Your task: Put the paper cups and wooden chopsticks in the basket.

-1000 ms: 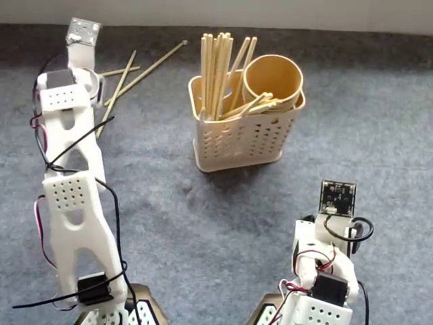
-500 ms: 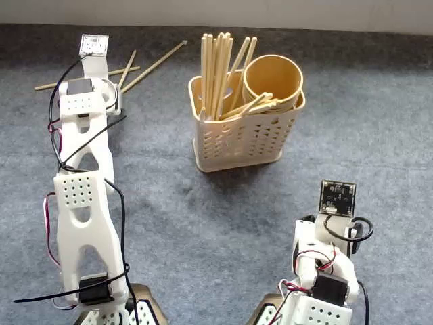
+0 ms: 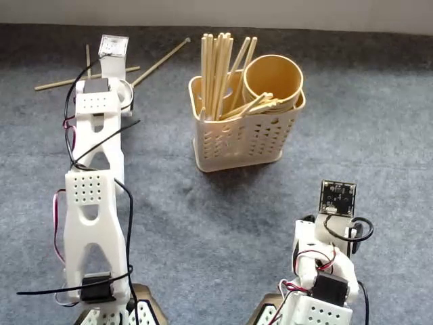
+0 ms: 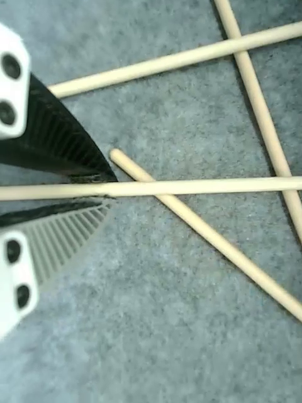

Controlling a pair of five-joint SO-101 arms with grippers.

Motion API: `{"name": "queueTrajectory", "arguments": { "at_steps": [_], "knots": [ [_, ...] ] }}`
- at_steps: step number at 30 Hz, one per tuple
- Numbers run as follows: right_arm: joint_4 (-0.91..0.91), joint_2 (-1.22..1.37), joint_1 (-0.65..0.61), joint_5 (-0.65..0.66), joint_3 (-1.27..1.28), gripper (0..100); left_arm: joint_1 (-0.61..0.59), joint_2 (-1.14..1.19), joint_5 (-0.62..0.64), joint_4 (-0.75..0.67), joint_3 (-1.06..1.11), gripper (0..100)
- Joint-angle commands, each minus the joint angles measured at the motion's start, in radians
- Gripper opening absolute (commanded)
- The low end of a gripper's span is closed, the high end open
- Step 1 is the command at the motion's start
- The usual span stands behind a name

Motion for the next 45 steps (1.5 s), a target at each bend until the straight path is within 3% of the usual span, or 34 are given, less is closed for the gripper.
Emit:
{"name": "queueTrajectory", "arguments": {
  "at_steps": [1,5,7,13,19,23,26,30,40,45],
  "knots": [
    [-0.018,-0.008,-0.008,0.012,0.125,34.7,0.025,-0.137,0.008,0.121,-0.199,1],
    [-0.018,-0.008,-0.008,0.012,0.125,34.7,0.111,-0.265,0.008,0.259,-0.478,1],
    [-0.018,-0.008,-0.008,0.012,0.125,34.7,0.174,-0.352,0.008,0.284,-0.515,1],
    [-0.018,-0.008,-0.008,0.012,0.125,34.7,0.418,-0.631,0.008,0.144,-0.475,1],
    [-0.018,-0.008,-0.008,0.012,0.125,34.7,0.624,-0.699,0.008,0.081,-0.475,1],
    [-0.018,-0.008,-0.008,0.012,0.125,34.7,0.694,-0.702,0.008,0.075,-0.475,1],
    [-0.018,-0.008,-0.008,0.012,0.125,34.7,0.702,-0.697,0.006,0.081,-0.475,2],
    [-0.018,-0.008,-0.008,0.012,0.125,34.7,0.667,-0.696,0.005,0.080,-0.470,12],
    [-0.018,-0.008,-0.008,0.012,0.125,34.7,0.561,-0.647,0.006,0.081,-0.475,10],
    [-0.018,-0.008,-0.008,0.012,0.125,34.7,0.377,-0.636,0.002,0.084,-0.466,10]
  ]
}}
